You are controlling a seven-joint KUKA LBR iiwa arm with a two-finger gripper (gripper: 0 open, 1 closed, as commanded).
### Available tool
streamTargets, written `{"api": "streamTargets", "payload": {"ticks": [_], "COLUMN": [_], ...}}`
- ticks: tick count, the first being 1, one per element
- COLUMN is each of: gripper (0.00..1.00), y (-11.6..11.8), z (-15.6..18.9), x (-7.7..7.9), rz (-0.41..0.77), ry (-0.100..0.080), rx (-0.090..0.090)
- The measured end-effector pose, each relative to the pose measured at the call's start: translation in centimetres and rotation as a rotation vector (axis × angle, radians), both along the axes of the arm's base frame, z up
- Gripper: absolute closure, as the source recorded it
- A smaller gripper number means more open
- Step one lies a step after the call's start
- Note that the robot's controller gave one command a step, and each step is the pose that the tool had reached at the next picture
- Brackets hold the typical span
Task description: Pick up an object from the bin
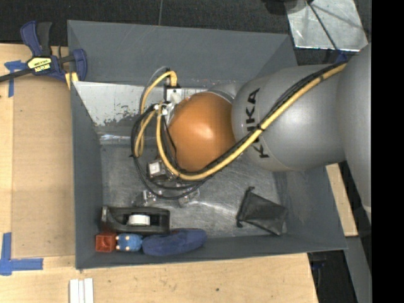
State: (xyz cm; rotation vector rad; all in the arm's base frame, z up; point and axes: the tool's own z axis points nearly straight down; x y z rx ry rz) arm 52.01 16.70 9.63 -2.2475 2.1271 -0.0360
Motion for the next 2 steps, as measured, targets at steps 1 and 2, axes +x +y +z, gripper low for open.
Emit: {"api": "streamTargets", "payload": {"ticks": [1,2], "gripper": [0.0,0.0], "y": [-1.3,-3.0], "z": [5.1,1.1], "x": [1.6,5.0], "rz": [0.445,0.393], "ry": [0.018,0.038], "rx": [-0.028,-0.026]}}
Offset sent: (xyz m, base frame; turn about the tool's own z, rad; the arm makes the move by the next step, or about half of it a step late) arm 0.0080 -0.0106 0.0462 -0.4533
